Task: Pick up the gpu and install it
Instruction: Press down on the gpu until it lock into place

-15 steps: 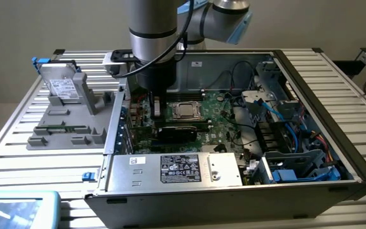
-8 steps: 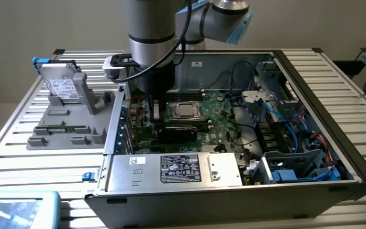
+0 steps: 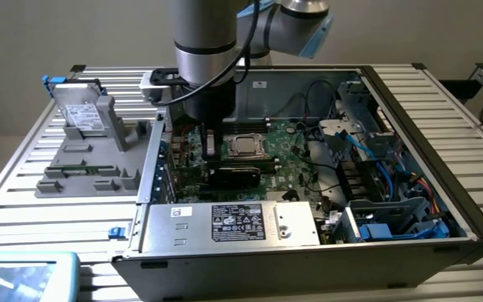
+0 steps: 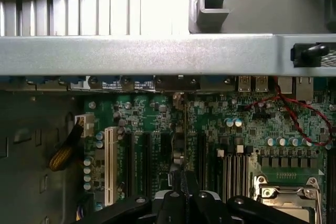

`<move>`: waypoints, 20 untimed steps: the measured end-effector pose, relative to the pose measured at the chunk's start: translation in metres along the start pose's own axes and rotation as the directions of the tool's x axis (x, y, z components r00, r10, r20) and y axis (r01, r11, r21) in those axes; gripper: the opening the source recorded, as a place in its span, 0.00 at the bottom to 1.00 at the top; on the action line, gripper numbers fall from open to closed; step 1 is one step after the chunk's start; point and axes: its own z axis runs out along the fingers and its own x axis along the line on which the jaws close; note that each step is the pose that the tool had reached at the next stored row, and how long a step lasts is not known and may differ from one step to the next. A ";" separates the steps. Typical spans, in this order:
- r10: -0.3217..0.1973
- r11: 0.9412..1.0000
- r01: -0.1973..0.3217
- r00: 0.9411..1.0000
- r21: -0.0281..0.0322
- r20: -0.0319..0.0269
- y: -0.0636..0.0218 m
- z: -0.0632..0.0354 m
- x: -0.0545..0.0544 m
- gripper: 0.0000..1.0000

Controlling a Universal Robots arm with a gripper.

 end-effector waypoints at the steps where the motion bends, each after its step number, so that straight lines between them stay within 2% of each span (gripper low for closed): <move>1: 0.000 1.000 0.000 1.000 0.000 0.000 -0.0039 -0.0001 0.000 0.12; 5: 0.000 1.000 0.000 1.000 -0.002 0.000 -0.0197 -0.0001 0.000 0.12; 6: 0.000 1.000 0.000 1.000 -0.004 0.000 -0.0210 0.0001 0.000 0.12; 9: -0.001 1.000 0.001 1.000 -0.016 0.000 -0.0210 0.0030 0.000 0.12; 13: -0.001 1.000 0.001 1.000 -0.019 -0.001 -0.0209 0.0066 0.000 0.12; 14: -0.001 1.000 0.001 1.000 -0.019 0.001 -0.0210 0.0047 0.000 0.12; 20: -0.001 1.000 0.001 1.000 -0.021 0.000 -0.0211 -0.0229 0.001 0.12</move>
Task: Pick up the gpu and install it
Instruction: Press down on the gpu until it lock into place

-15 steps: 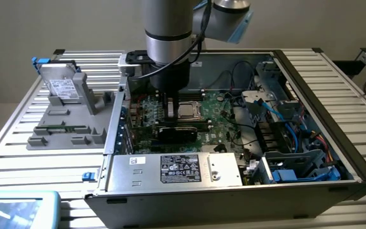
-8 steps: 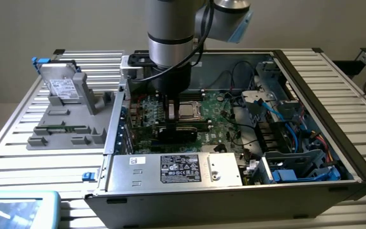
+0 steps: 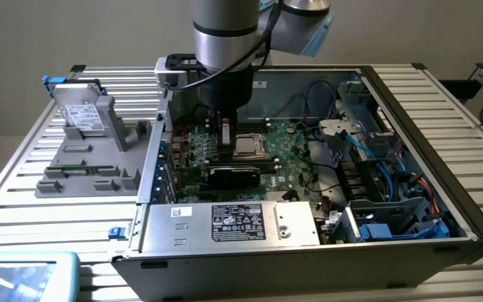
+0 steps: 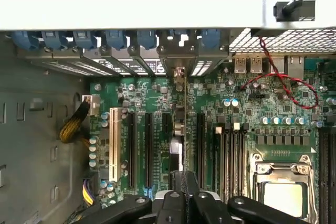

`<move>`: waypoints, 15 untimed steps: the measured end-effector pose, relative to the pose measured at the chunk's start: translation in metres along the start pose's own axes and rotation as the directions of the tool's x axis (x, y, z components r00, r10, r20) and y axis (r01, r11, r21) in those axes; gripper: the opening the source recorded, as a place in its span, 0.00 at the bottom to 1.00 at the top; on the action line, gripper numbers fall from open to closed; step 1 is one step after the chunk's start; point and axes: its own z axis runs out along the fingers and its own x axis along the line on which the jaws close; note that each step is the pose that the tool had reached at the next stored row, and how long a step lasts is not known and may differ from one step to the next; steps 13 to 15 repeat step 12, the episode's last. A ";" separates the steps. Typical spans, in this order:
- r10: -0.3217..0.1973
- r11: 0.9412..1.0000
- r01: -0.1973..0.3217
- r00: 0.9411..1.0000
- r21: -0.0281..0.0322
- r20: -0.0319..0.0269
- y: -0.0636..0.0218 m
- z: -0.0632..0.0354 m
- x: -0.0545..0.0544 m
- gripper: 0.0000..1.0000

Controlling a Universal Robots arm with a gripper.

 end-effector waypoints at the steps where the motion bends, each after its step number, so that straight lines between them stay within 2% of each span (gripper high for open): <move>1: 0.000 1.000 0.000 1.000 0.000 0.000 0.0001 -0.0045 0.000 0.12; 3: 0.000 1.000 0.000 1.000 -0.001 0.000 0.0001 -0.0119 0.000 0.12; 15: 0.000 1.000 0.000 1.000 -0.003 0.000 0.0002 -0.0120 0.000 0.12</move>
